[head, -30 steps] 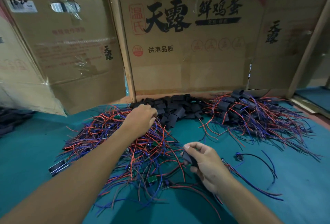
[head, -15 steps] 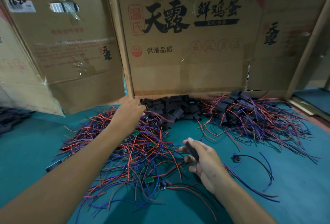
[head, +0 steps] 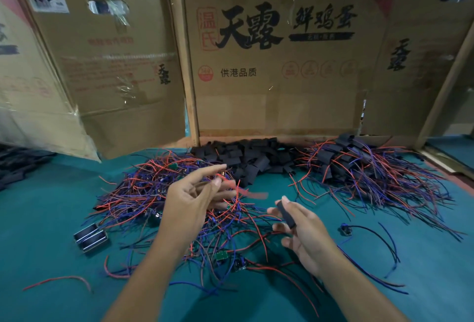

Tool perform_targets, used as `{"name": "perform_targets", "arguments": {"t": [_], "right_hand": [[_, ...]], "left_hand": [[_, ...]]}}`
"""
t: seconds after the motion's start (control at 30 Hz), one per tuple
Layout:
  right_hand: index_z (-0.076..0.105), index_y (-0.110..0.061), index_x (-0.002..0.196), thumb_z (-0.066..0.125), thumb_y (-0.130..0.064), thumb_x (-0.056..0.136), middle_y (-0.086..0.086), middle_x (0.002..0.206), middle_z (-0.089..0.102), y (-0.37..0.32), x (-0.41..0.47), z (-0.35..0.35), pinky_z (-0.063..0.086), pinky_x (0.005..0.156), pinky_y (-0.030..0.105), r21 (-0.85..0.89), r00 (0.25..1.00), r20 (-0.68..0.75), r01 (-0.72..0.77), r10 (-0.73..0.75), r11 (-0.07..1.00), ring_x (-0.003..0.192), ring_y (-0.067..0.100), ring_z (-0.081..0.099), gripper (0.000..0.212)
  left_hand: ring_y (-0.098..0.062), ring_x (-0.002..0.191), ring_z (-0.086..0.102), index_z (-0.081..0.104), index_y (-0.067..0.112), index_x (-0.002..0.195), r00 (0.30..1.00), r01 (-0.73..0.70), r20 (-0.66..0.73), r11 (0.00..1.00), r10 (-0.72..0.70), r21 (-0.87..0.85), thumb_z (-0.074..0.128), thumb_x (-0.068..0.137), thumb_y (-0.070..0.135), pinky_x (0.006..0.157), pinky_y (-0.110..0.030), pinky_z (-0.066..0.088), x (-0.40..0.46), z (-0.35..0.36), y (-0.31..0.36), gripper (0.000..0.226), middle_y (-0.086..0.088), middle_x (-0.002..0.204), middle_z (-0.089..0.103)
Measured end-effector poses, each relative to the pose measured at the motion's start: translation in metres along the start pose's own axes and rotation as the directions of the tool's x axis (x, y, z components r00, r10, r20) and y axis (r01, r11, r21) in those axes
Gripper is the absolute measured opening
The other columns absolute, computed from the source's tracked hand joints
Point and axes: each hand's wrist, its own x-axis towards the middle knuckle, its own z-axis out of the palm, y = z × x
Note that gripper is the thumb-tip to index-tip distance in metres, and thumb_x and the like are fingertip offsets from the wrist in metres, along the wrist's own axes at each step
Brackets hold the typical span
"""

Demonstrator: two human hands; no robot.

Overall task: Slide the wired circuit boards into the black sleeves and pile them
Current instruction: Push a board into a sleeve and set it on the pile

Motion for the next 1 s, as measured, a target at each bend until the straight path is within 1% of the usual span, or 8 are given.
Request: {"name": "perform_targets", "arguments": {"t": [0.1,0.17,0.3,0.5,0.63,0.73,0.8,1.0], "right_hand": [[0.063,-0.013,0.106,0.058,-0.031,0.096,0.005,0.105,0.074,-0.001,-0.001,0.003,0.039,0.047,0.023,0.046,0.999,0.013,0.038,-0.039,0.998,0.068,0.015,0.066,0.021],[0.063,-0.009,0.111,0.06,-0.024,0.093,0.008,0.107,0.073,-0.001,-0.003,0.007,0.046,0.051,0.022,0.072,0.997,0.044,0.067,-0.07,0.995,0.078,0.018,0.07,0.024],[0.064,-0.001,0.111,0.062,-0.019,0.087,0.014,0.1,0.069,0.003,-0.006,0.014,0.054,0.064,0.024,0.031,0.985,0.137,0.098,-0.102,0.995,0.086,0.024,0.071,0.03],[0.062,-0.01,0.12,0.06,-0.03,0.085,0.009,0.112,0.071,0.001,-0.015,0.017,0.042,0.06,0.024,-0.156,0.939,0.314,0.199,-0.143,0.968,0.082,0.016,0.063,0.04],[0.061,-0.009,0.118,0.064,-0.024,0.085,0.008,0.109,0.071,0.002,-0.023,0.022,0.052,0.073,0.026,-0.236,0.898,0.415,0.264,-0.148,0.935,0.101,0.02,0.069,0.037],[0.062,-0.023,0.12,0.074,-0.027,0.084,-0.007,0.116,0.068,0.0,-0.029,0.028,0.048,0.097,0.024,-0.567,0.875,0.386,0.476,-0.294,0.672,0.111,0.005,0.063,0.039],[0.062,-0.023,0.123,0.073,-0.032,0.086,-0.014,0.115,0.067,-0.002,-0.033,0.031,0.046,0.093,0.019,-0.664,0.782,0.418,0.61,-0.462,0.432,0.106,-0.001,0.06,0.039],[0.062,-0.022,0.118,0.068,-0.046,0.085,-0.017,0.101,0.066,-0.002,-0.042,0.036,0.047,0.085,0.019,-0.637,0.723,0.419,0.665,-0.549,0.39,0.094,0.003,0.061,0.041]], "left_hand": [[-0.033,0.098,0.073,0.065,0.007,0.12,0.997,0.079,0.008,0.949,-0.081,-0.305,0.039,0.102,-0.002,0.077,-0.036,0.062,-0.006,0.004,-0.006,0.032,-0.021,0.107,0.073],[-0.034,0.096,0.073,0.066,0.008,0.115,0.996,0.069,-0.022,0.923,-0.083,-0.378,0.048,0.101,0.009,0.072,-0.034,0.061,-0.008,0.005,-0.007,0.023,-0.022,0.109,0.072],[-0.031,0.089,0.074,0.066,0.012,0.108,0.993,-0.009,-0.109,0.93,-0.033,-0.367,0.07,0.08,0.013,0.069,-0.029,0.06,-0.008,0.006,-0.009,0.028,-0.02,0.111,0.072],[-0.028,0.092,0.074,0.063,0.011,0.109,0.966,-0.144,-0.255,0.91,0.044,-0.389,0.069,0.08,0.006,0.07,-0.027,0.059,-0.004,-0.001,-0.008,0.03,-0.018,0.111,0.073],[-0.025,0.091,0.074,0.061,0.01,0.109,0.945,-0.206,-0.322,0.873,0.061,-0.441,0.069,0.08,0.006,0.071,-0.026,0.058,-0.001,-0.009,-0.005,0.03,-0.019,0.11,0.073],[-0.026,0.092,0.074,0.06,0.011,0.11,0.935,-0.232,-0.346,0.869,0.075,-0.438,0.069,0.081,0.007,0.072,-0.026,0.057,0.0,-0.011,-0.005,0.031,-0.019,0.111,0.072],[-0.027,0.095,0.073,0.061,0.012,0.11,0.927,-0.254,-0.362,0.874,0.098,-0.415,0.069,0.082,0.008,0.073,-0.026,0.057,0.0,-0.012,-0.006,0.03,-0.019,0.112,0.072],[-0.029,0.095,0.073,0.063,0.015,0.108,0.907,-0.327,-0.373,0.888,0.198,-0.324,0.07,0.083,0.009,0.074,-0.026,0.057,-0.001,-0.012,-0.007,0.026,-0.016,0.111,0.073]]}}
